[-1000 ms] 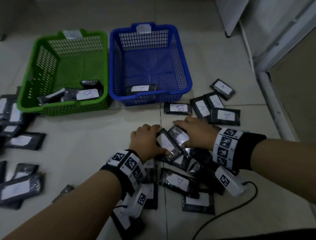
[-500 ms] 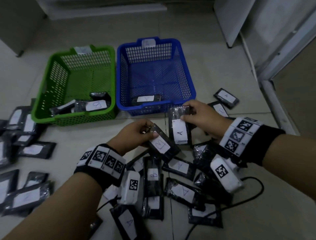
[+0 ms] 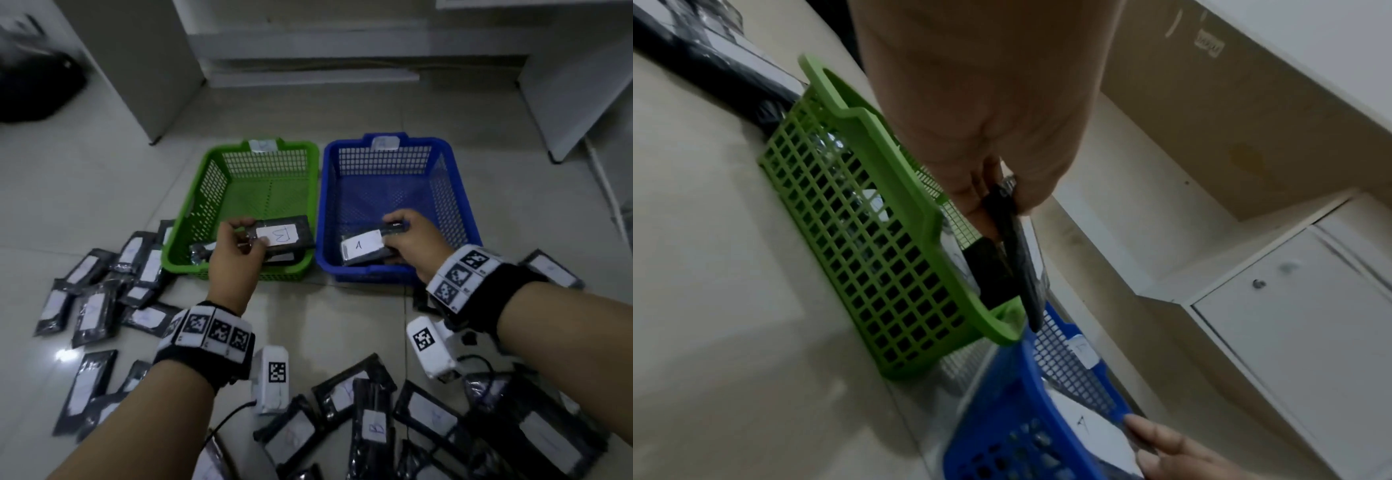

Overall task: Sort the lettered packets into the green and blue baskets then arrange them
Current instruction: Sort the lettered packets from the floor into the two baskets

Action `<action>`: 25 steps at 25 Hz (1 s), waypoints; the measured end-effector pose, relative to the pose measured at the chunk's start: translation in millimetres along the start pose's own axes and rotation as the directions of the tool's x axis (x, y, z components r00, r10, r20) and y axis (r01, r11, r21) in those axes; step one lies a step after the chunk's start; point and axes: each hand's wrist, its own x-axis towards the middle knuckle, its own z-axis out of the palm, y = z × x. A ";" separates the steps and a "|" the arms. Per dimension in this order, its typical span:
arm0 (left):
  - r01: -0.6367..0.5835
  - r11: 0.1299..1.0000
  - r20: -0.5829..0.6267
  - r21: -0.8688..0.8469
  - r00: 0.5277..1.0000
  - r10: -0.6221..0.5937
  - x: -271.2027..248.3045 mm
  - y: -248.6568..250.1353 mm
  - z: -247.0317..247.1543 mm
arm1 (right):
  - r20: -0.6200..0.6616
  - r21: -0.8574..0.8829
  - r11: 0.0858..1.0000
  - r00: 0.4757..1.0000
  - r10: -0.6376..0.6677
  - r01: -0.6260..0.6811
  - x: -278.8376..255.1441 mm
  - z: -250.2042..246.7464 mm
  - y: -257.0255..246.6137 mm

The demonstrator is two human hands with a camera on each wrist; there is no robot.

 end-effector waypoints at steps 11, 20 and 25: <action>-0.025 0.895 -0.020 0.446 0.999 0.038 23.4 -5.0 8.1 | 0.012 -0.730 0.683 0.998 0.057 -0.030 21.1 12.9 -3.6; -0.194 0.796 0.003 0.573 0.972 0.235 -5.7 -11.2 27.9 | 0.139 -0.537 0.797 0.960 -0.242 0.278 -30.1 -26.1 4.3; -0.448 0.710 0.211 0.543 0.891 0.401 -61.0 12.0 82.3 | -0.036 -0.536 0.765 0.896 -0.443 0.357 -81.9 -76.9 34.4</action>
